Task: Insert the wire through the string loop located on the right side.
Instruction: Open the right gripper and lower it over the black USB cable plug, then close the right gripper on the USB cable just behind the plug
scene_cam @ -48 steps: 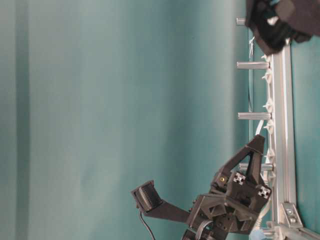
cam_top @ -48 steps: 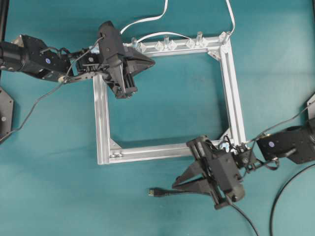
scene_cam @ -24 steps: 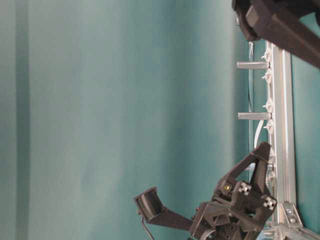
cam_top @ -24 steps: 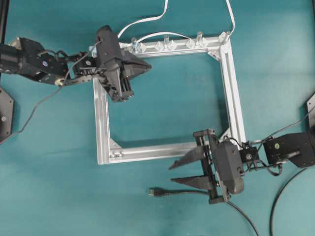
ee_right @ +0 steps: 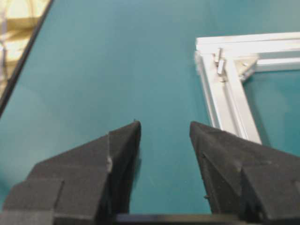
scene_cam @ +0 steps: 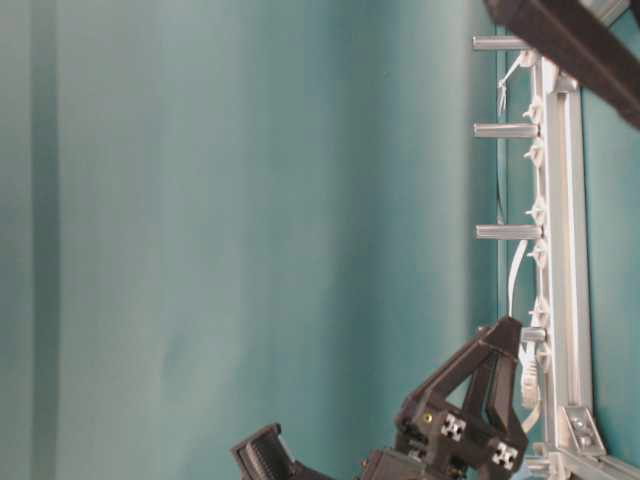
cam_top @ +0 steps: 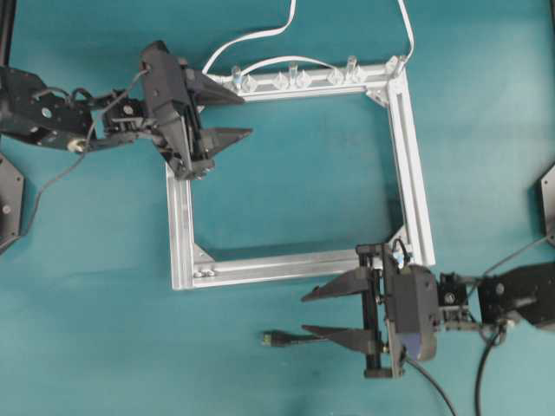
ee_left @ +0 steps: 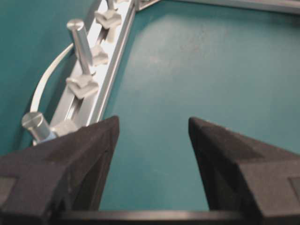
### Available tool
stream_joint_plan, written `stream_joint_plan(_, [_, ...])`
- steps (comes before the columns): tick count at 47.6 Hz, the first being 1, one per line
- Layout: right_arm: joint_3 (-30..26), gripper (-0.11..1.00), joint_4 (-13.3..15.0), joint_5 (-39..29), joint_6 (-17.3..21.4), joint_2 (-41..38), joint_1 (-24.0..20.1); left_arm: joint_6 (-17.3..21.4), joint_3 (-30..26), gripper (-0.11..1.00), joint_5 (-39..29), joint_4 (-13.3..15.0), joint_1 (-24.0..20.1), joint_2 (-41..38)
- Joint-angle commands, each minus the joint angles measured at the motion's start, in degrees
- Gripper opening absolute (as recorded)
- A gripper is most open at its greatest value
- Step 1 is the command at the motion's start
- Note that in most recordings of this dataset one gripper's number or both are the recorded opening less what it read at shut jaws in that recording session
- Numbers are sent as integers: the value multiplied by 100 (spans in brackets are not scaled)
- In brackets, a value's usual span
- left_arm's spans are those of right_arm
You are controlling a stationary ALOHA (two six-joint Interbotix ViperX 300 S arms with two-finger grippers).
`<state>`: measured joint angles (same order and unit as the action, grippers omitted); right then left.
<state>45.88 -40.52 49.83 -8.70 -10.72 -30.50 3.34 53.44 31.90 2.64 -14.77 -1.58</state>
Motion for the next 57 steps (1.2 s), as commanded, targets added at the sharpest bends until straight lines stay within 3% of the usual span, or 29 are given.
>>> stream_joint_plan(1, [-255, 59, -598, 114, -299, -62, -237, 9, 18, 65, 9, -9, 18, 185])
stream_joint_plan(6, [-483, 59, -1055, 114, -589, -272, -475, 9, 44, 65, 9, -9, 26, 202])
stream_joint_plan(8, [-536, 60, -1107, 105, -615, -343, -527, 18, 35, 65, 9, -9, 26, 202])
stream_joint_plan(57, [-940, 59, -1107, 44, -606, -1362, -624, -35, -35, 65, -9, 44, 466, 158])
